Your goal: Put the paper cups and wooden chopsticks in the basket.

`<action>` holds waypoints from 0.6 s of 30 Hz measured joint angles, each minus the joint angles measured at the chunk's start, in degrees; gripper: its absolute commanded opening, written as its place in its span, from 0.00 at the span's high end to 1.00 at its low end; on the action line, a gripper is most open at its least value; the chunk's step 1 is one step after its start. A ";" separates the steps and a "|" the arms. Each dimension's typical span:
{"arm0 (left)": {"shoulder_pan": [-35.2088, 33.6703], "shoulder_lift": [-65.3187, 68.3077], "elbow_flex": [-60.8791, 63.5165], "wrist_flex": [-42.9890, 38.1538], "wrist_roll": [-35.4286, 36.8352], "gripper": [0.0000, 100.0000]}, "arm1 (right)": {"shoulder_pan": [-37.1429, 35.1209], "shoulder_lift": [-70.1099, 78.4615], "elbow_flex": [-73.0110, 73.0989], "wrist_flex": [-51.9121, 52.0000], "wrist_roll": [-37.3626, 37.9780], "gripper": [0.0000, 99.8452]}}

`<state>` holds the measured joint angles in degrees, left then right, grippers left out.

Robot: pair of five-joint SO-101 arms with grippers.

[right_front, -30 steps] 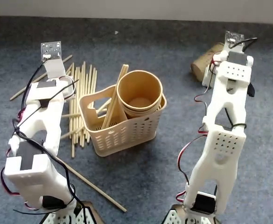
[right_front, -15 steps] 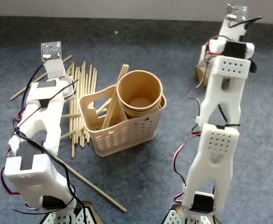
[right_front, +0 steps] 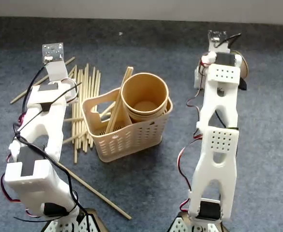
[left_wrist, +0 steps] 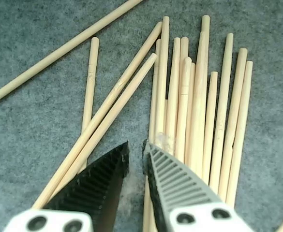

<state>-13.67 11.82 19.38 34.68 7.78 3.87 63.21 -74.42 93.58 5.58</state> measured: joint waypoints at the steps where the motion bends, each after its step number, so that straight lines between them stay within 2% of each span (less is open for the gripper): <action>1: 0.00 0.00 0.00 0.00 0.00 0.91 | 0.00 0.00 0.00 1.49 1.14 0.47; 4: 0.00 0.00 0.00 0.00 0.00 0.91 | -0.09 0.35 -1.58 5.54 4.22 0.47; 8: 0.00 0.00 0.00 0.00 0.00 0.91 | 0.26 0.35 -8.26 6.51 4.75 0.47; 12: 0.00 0.00 0.00 0.00 0.00 0.91 | 0.44 0.26 -18.46 6.51 0.97 0.47; 18: 0.00 0.00 0.00 0.00 0.00 0.91 | 0.44 2.11 -19.87 2.55 -3.25 0.47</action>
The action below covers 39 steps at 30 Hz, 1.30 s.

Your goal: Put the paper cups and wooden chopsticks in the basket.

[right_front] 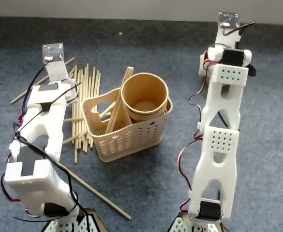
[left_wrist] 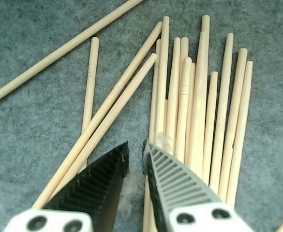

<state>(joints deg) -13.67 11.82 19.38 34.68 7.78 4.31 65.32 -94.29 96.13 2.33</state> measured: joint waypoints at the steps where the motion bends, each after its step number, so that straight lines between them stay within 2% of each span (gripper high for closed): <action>1: 0.00 0.00 0.00 0.00 0.00 0.91 | 0.00 1.23 -0.09 -1.41 -0.09 0.47; 6: 0.00 0.00 0.00 0.00 0.00 0.91 | -0.53 8.53 -0.09 -8.79 -0.09 0.47; 13: 0.00 0.00 0.00 0.00 0.00 0.91 | -1.14 17.23 -0.09 -10.02 -0.26 0.47; 22: 0.00 0.00 0.00 -1.93 0.00 0.91 | -1.14 17.32 -0.70 1.32 1.85 0.47; 25: 0.00 0.00 0.00 -1.93 0.00 0.91 | -0.44 16.88 -0.79 1.85 -4.13 0.47; 32: 0.00 0.00 0.00 -1.93 0.00 0.91 | 2.81 11.43 -0.62 2.64 -25.05 0.47; 39: 0.00 0.00 0.00 -1.93 0.00 0.91 | 2.90 5.01 -0.62 0.97 -27.25 0.47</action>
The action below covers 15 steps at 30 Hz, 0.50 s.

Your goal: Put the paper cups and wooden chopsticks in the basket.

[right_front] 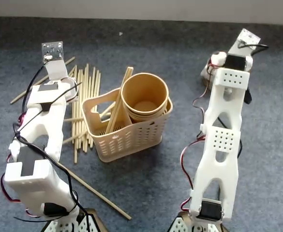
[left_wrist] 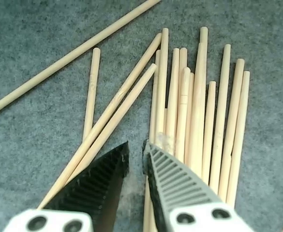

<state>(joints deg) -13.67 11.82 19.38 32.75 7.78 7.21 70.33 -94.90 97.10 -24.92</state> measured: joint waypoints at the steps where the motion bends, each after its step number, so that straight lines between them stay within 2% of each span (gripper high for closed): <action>1: 0.00 0.00 0.00 0.00 0.00 0.91 | 0.00 -0.44 0.00 -1.23 0.00 0.50; 5: 0.00 0.00 0.00 0.00 0.00 0.91 | -0.35 -0.62 0.00 -4.84 -0.26 0.69; 7: 0.00 0.00 0.00 0.00 0.00 0.91 | -0.18 -0.62 0.00 -7.65 -0.53 0.76; 15: 0.00 0.00 0.00 0.00 0.00 0.91 | -0.35 -0.62 0.26 -17.49 -0.53 0.71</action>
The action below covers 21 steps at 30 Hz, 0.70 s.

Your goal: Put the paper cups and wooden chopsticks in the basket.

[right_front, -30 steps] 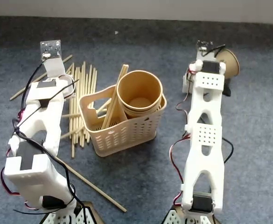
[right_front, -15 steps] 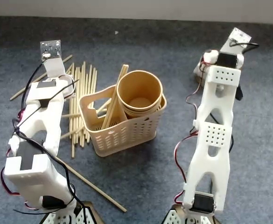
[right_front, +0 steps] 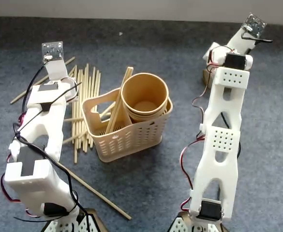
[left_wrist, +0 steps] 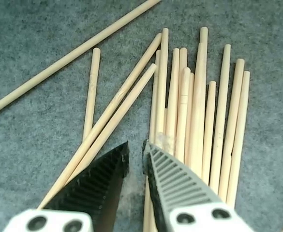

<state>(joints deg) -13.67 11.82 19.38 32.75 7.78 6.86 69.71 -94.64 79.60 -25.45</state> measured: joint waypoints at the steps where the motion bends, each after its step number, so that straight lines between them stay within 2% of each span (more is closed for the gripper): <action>1: 0.00 0.00 0.00 0.00 0.00 0.91 | 0.18 0.00 0.97 -1.32 0.00 0.71; 6: 0.00 0.00 0.00 0.00 -0.09 0.91 | 0.26 -1.67 11.96 -8.00 0.00 0.71; 10: 0.00 0.00 0.00 0.00 0.00 0.91 | 0.62 -3.52 18.81 -8.79 2.02 0.71; 21: 0.00 0.00 0.00 -0.09 0.00 0.91 | -7.65 -2.73 21.89 8.35 14.86 0.71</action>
<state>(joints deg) -13.67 11.82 19.38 32.66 7.78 -0.79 66.99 -72.75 87.96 -10.59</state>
